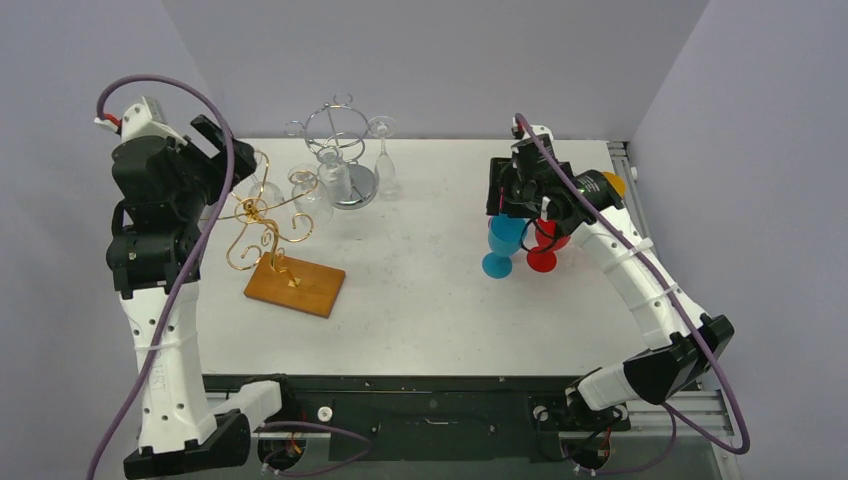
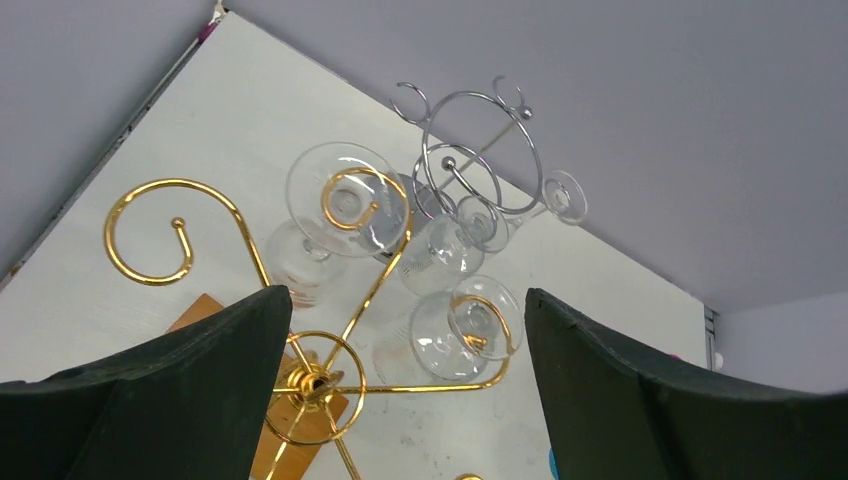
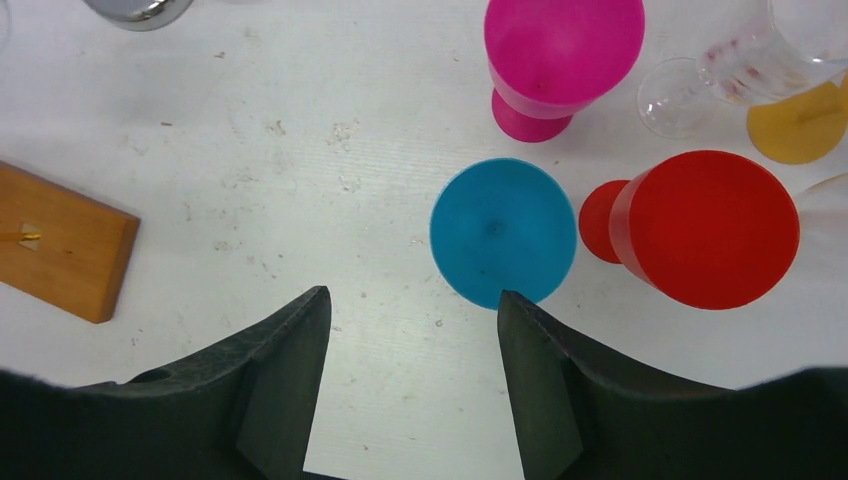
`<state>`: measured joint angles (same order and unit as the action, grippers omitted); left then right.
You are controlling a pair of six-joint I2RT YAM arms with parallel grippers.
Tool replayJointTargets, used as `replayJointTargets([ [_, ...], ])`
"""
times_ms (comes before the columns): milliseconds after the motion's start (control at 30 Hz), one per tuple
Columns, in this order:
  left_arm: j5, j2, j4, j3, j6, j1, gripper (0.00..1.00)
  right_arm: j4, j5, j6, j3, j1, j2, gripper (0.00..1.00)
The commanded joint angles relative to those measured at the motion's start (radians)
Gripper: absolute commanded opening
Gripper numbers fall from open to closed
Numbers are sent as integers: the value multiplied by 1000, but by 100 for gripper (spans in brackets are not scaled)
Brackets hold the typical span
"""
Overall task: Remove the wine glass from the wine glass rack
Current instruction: Pick up the wine glass from the wine rack.
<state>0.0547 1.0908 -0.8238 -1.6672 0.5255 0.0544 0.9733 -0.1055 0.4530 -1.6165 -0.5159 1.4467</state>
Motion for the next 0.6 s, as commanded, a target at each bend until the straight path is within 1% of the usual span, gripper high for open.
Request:
replayJointTargets([
  [0, -190, 18, 41, 3, 86, 134, 80, -47, 57, 6, -60, 2, -35, 58],
  [100, -266, 29, 89, 41, 146, 207, 73, -72, 92, 22, -62, 2, -46, 58],
  [200, -305, 35, 128, 68, 203, 233, 68, -84, 120, 29, -57, 2, -61, 58],
  [333, -276, 32, 149, 117, 244, 244, 63, -103, 159, 36, -42, 3, -80, 58],
  [567, -219, 28, 187, 190, 292, 245, 55, -116, 172, 34, -14, 16, -124, 58],
])
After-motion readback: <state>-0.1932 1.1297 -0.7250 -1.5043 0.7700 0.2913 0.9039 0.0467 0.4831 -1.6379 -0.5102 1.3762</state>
